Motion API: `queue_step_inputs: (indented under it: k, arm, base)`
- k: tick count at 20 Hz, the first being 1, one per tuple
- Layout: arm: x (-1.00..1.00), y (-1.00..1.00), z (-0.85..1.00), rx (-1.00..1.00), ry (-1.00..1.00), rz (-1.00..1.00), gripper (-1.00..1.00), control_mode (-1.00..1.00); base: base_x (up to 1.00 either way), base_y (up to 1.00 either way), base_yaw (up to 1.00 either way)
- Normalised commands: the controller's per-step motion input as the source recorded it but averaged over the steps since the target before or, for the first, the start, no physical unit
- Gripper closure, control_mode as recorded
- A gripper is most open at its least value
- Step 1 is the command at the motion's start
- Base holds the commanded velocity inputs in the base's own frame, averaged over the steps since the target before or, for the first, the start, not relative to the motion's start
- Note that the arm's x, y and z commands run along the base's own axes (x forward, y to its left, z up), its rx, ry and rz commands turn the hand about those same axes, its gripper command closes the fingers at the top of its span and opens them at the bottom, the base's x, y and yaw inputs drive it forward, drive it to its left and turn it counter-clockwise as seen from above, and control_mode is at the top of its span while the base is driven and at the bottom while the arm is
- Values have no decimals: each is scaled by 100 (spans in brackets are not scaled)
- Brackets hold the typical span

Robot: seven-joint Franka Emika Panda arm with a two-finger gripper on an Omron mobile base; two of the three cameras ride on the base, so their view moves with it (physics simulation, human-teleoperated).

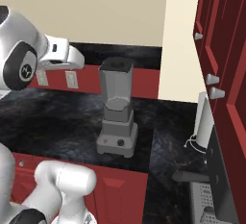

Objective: Close the lid blender by securely placing the lid on top.

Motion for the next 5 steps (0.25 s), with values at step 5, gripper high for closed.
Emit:
queue_step_inputs:
  k: [5]
  arm:
    - [-75, 43, 0, -8, -18, 0, -100, -100]
  base:
    - [0, 0, 0]
